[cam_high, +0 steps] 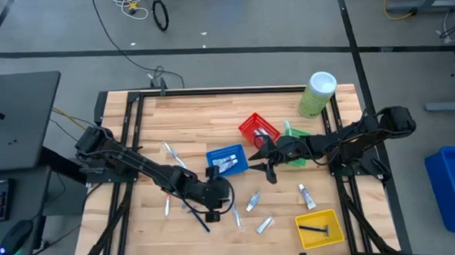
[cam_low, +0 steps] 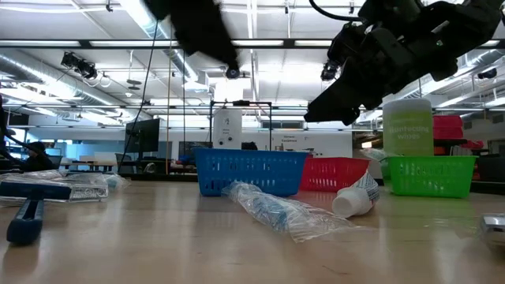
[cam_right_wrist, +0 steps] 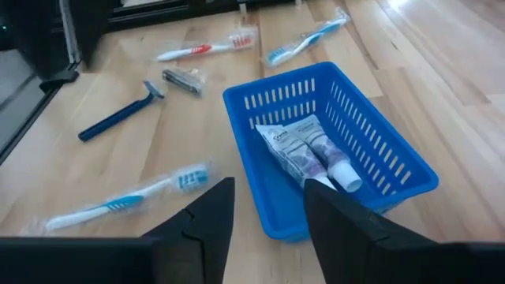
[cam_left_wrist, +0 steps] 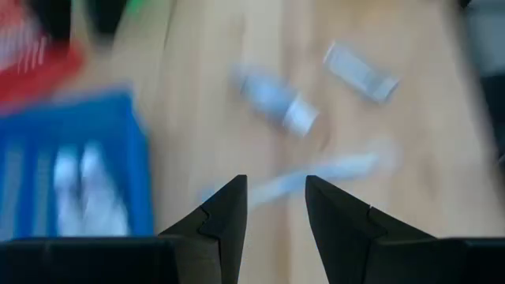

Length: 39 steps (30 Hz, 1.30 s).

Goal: Pick & Place Travel size toiletries
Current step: Put the blue toothbrush into the green bin

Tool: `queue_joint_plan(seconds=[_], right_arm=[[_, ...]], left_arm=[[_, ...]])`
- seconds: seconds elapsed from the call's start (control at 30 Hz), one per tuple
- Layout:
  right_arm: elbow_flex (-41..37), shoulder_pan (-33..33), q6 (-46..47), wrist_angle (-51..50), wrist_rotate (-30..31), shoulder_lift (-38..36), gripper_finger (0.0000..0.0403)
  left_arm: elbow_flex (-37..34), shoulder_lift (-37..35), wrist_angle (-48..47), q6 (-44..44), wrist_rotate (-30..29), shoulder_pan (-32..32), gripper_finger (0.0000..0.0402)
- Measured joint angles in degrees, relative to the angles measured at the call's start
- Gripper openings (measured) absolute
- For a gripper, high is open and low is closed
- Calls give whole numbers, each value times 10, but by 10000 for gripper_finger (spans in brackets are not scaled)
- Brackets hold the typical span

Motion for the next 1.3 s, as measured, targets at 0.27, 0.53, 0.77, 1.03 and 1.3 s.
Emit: queue_joint_plan(seconds=[0.27, 0.53, 0.77, 1.03, 1.3], right_arm=[[0, 0, -5, 0, 0, 0, 157], [0, 0, -16, 2, 0, 0, 154], [0, 0, -16, 4, 0, 0, 152], [0, 0, -16, 0, 0, 0, 151], [0, -1, -16, 3, 30, 0, 149]], left_arm=[[0, -1, -278, 25, -20, 1, 137], [-4, -3, -438, 115, -3, 33, 137], [-83, -52, -364, 228, 116, 118, 137], [-215, -139, -262, 263, 111, 217, 137], [-354, -152, -116, 288, 97, 244, 137]])
